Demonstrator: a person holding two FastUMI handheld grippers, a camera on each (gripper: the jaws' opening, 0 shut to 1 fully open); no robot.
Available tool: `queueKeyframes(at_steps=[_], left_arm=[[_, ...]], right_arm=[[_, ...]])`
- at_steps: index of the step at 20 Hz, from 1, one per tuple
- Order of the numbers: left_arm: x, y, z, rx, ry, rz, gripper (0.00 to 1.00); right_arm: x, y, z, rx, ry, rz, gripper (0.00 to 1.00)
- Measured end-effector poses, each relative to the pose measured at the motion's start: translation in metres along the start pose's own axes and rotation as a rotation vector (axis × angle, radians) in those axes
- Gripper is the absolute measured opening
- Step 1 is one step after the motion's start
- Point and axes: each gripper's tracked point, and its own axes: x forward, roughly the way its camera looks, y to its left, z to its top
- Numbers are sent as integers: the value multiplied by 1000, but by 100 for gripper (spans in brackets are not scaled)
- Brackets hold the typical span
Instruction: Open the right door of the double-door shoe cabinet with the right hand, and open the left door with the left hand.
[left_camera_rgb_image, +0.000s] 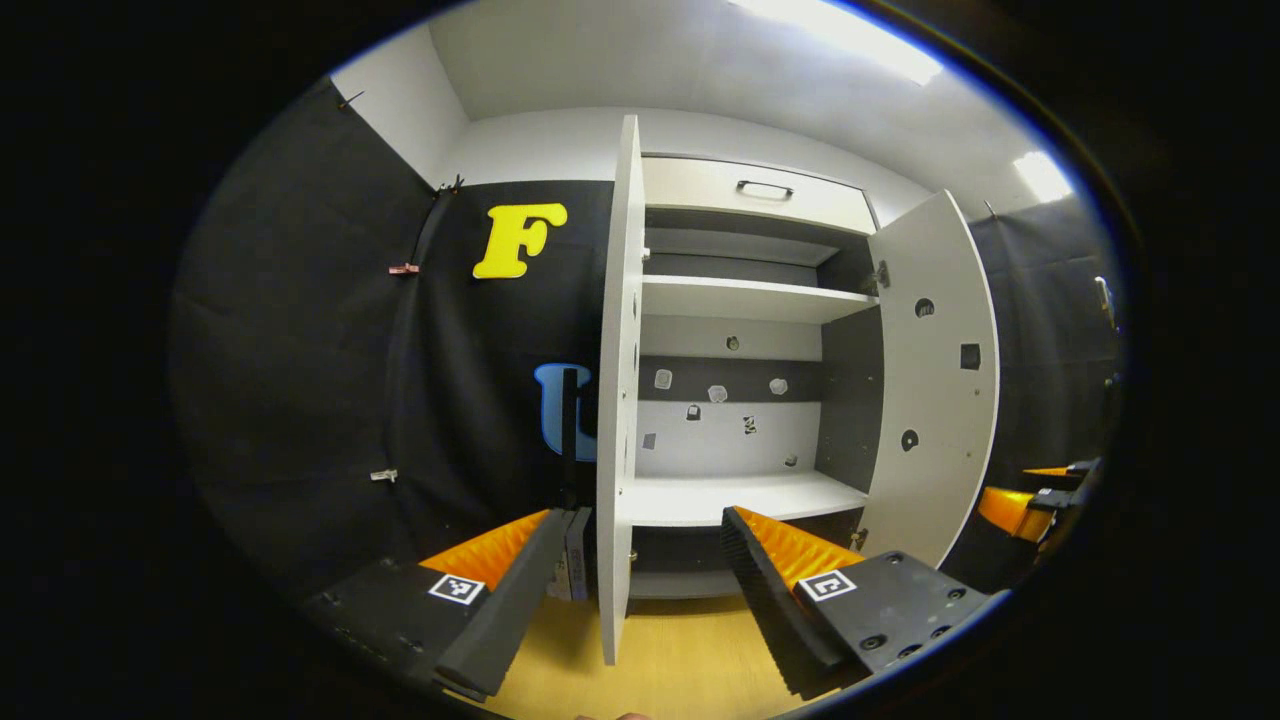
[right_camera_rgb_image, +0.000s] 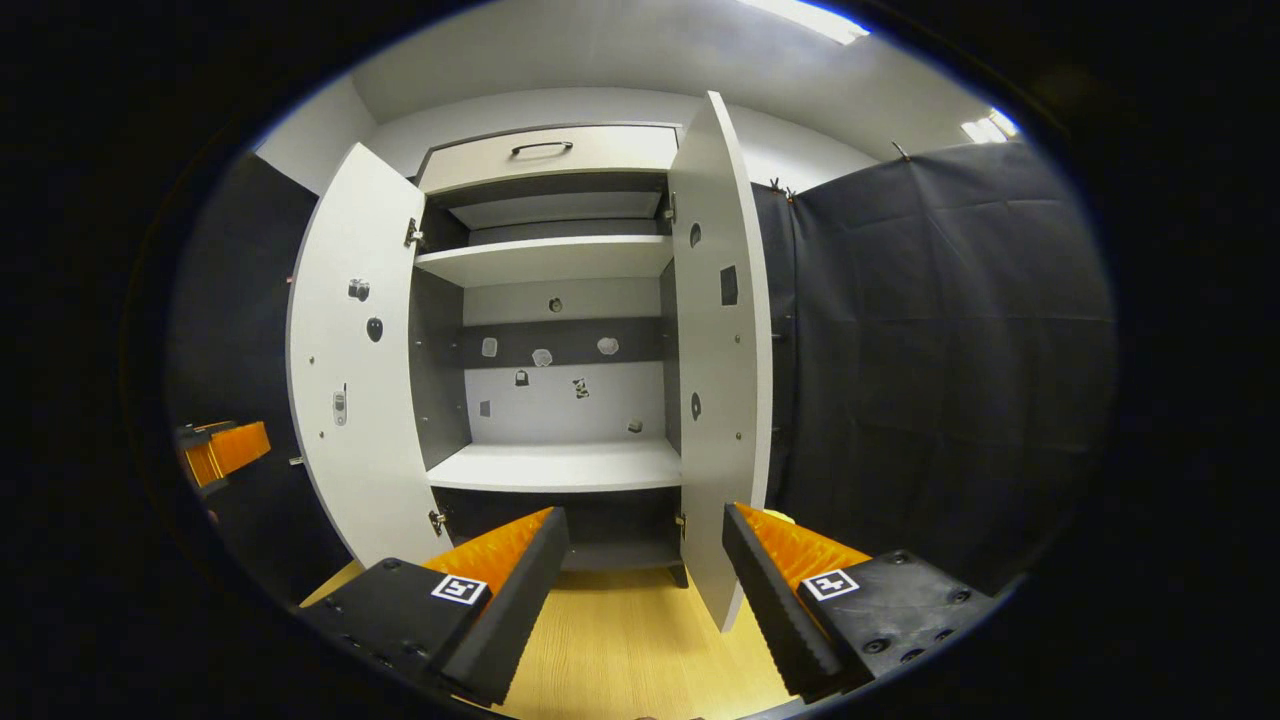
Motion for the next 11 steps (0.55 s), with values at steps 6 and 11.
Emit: queueKeyframes(at_steps=[6, 11], left_arm=[[-1, 6, -10, 35, 39, -11, 98], [-3, -5, -14, -10, 52, -21, 98]], right_arm=[[-1, 10, 9, -4, -35, 23, 99], [3, 23, 4, 3, -15, 62, 99]])
